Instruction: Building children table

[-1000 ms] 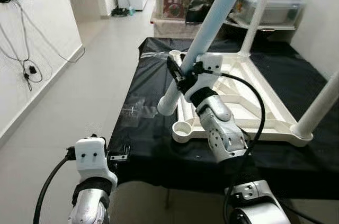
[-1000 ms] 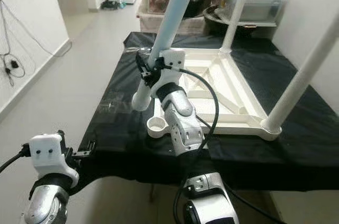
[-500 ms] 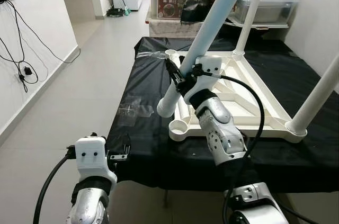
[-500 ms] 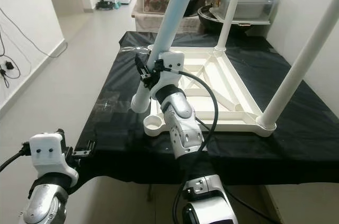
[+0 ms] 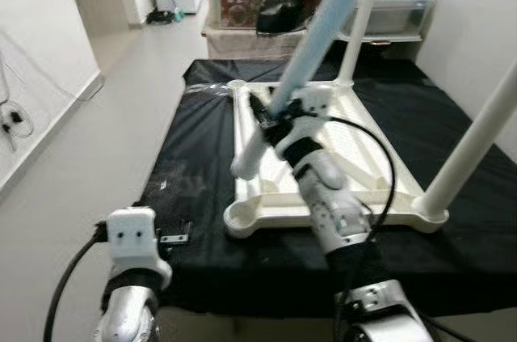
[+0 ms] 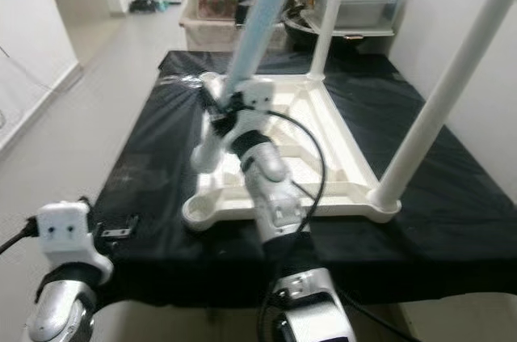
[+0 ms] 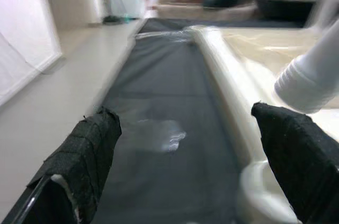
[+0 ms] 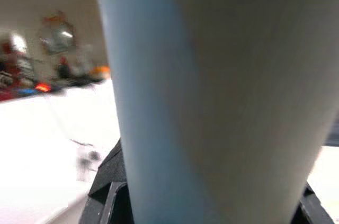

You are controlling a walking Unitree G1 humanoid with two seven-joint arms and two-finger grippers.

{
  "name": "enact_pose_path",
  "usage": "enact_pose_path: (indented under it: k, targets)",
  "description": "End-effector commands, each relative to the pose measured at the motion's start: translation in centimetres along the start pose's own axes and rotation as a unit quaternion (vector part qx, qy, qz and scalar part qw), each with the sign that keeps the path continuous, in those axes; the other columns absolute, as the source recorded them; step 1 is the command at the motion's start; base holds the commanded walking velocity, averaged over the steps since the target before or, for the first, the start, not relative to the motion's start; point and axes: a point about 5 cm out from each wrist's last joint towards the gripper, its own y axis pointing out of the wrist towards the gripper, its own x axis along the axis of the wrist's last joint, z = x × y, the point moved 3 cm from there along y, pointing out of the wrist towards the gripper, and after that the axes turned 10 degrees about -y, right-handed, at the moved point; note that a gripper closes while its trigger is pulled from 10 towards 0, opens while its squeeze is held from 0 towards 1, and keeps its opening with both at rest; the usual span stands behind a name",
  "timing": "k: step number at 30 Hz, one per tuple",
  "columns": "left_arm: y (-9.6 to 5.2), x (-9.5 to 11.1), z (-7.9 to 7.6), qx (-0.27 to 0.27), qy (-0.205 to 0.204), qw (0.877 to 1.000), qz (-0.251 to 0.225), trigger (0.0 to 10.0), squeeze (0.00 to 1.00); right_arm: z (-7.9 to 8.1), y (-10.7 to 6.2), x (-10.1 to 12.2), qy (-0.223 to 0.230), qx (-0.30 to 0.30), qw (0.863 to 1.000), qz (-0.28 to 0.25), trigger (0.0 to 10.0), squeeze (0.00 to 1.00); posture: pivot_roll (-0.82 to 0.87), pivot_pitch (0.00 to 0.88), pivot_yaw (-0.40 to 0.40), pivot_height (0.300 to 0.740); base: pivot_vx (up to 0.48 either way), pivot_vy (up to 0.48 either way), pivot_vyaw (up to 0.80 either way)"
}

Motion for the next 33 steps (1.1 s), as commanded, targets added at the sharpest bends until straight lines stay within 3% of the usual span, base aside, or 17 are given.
enact_pose_path:
  k: [1, 25, 33]
  targets:
    - [-0.33, -0.17, 1.01, 0.023, 0.005, 1.000, 0.003, 10.0, 0.00, 1.38, 0.84, 1.32, 0.002, 0.018, 1.000, -0.026, 10.0, 0.00, 0.09, 0.041, -0.005, 0.740, 0.000, 0.000, 0.00]
    - [-0.51, -0.14, 0.99, 0.032, -0.011, 0.999, 0.002, 10.0, 0.00, 1.24, 1.32, 1.72, 0.002, 0.035, 0.999, -0.031, 10.0, 0.00, 0.07, 0.056, -0.019, 0.740, 0.000, 0.000, 0.00]
    - [-0.52, -0.37, 0.97, 0.029, -0.003, 1.000, 0.006, 10.0, 0.00, 1.62, 0.90, 1.35, 0.006, 0.038, 0.999, -0.028, 10.0, 0.00, 0.05, 0.045, -0.002, 0.740, 0.000, 0.352, 0.00]
